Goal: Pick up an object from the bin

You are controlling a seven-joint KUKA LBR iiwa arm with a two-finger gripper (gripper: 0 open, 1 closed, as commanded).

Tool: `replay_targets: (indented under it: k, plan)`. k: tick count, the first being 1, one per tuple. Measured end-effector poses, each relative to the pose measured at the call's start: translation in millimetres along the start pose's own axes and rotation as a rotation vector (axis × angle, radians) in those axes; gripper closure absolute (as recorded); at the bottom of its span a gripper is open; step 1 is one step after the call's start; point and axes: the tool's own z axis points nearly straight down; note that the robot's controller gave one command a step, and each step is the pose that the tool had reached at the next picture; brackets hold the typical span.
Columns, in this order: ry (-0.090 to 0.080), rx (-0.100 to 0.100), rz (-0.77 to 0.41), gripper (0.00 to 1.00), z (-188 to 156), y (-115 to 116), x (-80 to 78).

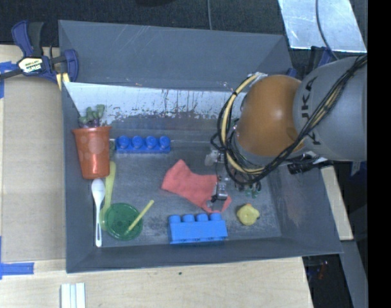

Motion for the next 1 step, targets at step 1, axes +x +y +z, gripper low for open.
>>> replay_targets:
  k: [1]
  plan:
    - [0.011,0.002,0.474,1.00,44.1,55.6,21.2]
